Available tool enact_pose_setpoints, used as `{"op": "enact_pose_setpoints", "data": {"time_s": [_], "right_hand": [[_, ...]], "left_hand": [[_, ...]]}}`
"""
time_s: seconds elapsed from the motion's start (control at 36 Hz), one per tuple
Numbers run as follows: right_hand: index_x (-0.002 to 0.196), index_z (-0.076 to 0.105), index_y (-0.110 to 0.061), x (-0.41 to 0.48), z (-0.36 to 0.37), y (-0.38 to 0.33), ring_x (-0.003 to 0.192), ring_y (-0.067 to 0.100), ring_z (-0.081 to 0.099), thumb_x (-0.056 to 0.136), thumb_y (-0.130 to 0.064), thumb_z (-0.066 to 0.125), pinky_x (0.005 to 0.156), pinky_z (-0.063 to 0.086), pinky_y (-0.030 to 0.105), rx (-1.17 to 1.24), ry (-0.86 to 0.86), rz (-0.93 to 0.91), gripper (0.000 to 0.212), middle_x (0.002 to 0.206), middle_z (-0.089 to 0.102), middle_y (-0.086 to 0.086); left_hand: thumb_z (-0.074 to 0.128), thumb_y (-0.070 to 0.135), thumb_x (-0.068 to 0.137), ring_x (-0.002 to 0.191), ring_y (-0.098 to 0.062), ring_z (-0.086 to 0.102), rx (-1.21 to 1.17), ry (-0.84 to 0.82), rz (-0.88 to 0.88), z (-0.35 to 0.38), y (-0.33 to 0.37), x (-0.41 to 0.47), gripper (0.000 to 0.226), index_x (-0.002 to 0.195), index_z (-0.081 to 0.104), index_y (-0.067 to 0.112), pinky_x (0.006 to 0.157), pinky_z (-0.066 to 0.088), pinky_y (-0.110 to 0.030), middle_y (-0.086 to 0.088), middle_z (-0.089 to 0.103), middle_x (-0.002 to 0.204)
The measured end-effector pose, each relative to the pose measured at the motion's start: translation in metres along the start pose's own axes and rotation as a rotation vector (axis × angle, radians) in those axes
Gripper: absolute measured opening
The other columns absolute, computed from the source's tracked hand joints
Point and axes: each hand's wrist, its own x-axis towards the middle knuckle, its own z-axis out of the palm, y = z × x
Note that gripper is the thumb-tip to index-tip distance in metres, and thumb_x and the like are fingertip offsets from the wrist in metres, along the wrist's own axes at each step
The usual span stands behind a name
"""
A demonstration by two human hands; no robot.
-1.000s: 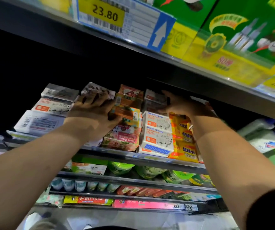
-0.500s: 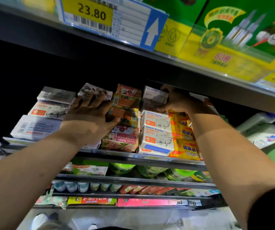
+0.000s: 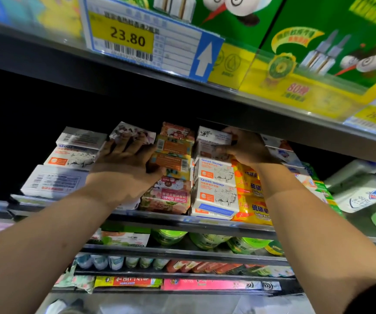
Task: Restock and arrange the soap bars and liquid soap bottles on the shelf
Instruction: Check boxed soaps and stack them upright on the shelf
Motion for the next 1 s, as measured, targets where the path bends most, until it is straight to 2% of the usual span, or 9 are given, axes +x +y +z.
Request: {"op": "enact_pose_setpoints", "data": {"time_s": [0.06, 0.14, 0.28, 0.39, 0.47, 0.61, 0.78, 0.92, 1.0], "right_hand": [[0.113, 0.063, -0.024, -0.003, 0.002, 0.001, 0.099, 0.025, 0.07, 0.092, -0.052, 0.06, 0.085, 0.058, 0.039, 0.034, 0.039, 0.037, 0.034, 0.104, 0.072, 0.004], [0.105, 0.061, -0.024, -0.007, 0.004, 0.004, 0.093, 0.026, 0.069, 0.094, -0.056, 0.054, 0.084, 0.055, 0.036, 0.055, 0.101, 0.077, 0.035, 0.104, 0.07, 0.007], [0.126, 0.061, -0.028, -0.022, 0.001, 0.006, 0.108, 0.022, 0.06, 0.086, -0.064, 0.06, 0.093, 0.045, 0.036, 0.178, 0.191, 0.065, 0.054, 0.125, 0.065, 0.0], [0.114, 0.067, -0.029, -0.053, 0.0, 0.001, 0.09, 0.006, 0.064, 0.086, -0.049, 0.071, 0.084, 0.052, 0.024, 0.395, 0.229, 0.004, 0.035, 0.102, 0.07, -0.012], [0.098, 0.068, -0.039, -0.073, 0.004, 0.003, 0.087, 0.006, 0.068, 0.071, -0.053, 0.082, 0.083, 0.059, 0.034, 0.485, 0.3, -0.025, 0.033, 0.096, 0.072, -0.014], [0.083, 0.068, -0.008, -0.118, 0.014, -0.003, 0.062, 0.027, 0.06, 0.079, -0.037, 0.081, 0.053, 0.046, 0.021, 0.704, 0.358, -0.072, 0.032, 0.072, 0.066, 0.018], [0.095, 0.077, -0.02, -0.149, 0.021, -0.005, 0.095, 0.026, 0.072, 0.076, -0.03, 0.074, 0.09, 0.054, 0.044, 1.077, 0.287, -0.015, 0.022, 0.098, 0.077, 0.007], [0.095, 0.076, -0.005, -0.165, 0.023, -0.007, 0.088, 0.022, 0.072, 0.085, -0.022, 0.068, 0.081, 0.054, 0.031, 1.281, 0.191, 0.062, 0.021, 0.096, 0.076, 0.013], [0.104, 0.072, -0.001, -0.177, 0.023, -0.013, 0.089, 0.02, 0.074, 0.089, -0.018, 0.064, 0.066, 0.055, 0.021, 1.369, 0.088, 0.097, 0.025, 0.1, 0.077, 0.011]], "left_hand": [[0.013, 0.076, 0.083, 0.153, -0.018, 0.008, 0.018, 0.006, 0.011, -0.002, 0.001, -0.002, 0.08, 0.155, 0.017, 0.042, 0.123, 0.006, -0.044, 0.011, 0.012, 0.166], [0.017, 0.077, 0.087, 0.153, -0.016, 0.002, 0.012, -0.026, -0.007, -0.004, 0.003, -0.001, 0.076, 0.155, 0.012, 0.044, 0.123, 0.002, -0.042, 0.014, 0.006, 0.166], [0.025, 0.075, 0.092, 0.153, -0.014, -0.003, 0.009, -0.065, -0.037, -0.007, 0.003, 0.002, 0.072, 0.155, 0.007, 0.046, 0.124, -0.001, -0.041, 0.017, 0.001, 0.166], [0.025, 0.076, 0.091, 0.153, -0.014, -0.001, 0.005, -0.073, -0.029, -0.011, 0.004, 0.0, 0.071, 0.155, 0.011, 0.046, 0.123, 0.001, -0.04, 0.016, 0.004, 0.166], [0.027, 0.075, 0.092, 0.153, -0.014, -0.001, -0.001, -0.086, -0.026, -0.012, 0.004, 0.001, 0.07, 0.154, 0.011, 0.046, 0.123, 0.001, -0.04, 0.016, 0.004, 0.166], [0.019, 0.075, 0.091, 0.153, -0.014, -0.01, 0.034, -0.193, -0.081, -0.013, 0.008, 0.001, 0.072, 0.155, 0.0, 0.047, 0.124, -0.002, -0.042, 0.016, -0.009, 0.166], [0.01, 0.081, 0.084, 0.151, -0.01, -0.018, -0.129, -0.306, -0.078, -0.022, 0.005, 0.008, 0.076, 0.153, -0.002, 0.052, 0.123, -0.007, -0.037, 0.016, -0.016, 0.164], [0.063, 0.049, 0.092, 0.15, -0.004, 0.008, -0.355, -0.096, 0.073, -0.042, 0.007, -0.003, 0.067, 0.146, 0.025, 0.056, 0.12, 0.02, -0.027, 0.02, 0.011, 0.163], [0.071, 0.036, 0.089, 0.143, 0.015, 0.003, -0.379, -0.092, 0.306, -0.065, 0.029, -0.029, 0.082, 0.135, 0.015, 0.074, 0.111, 0.03, -0.014, 0.048, -0.006, 0.148]]}}
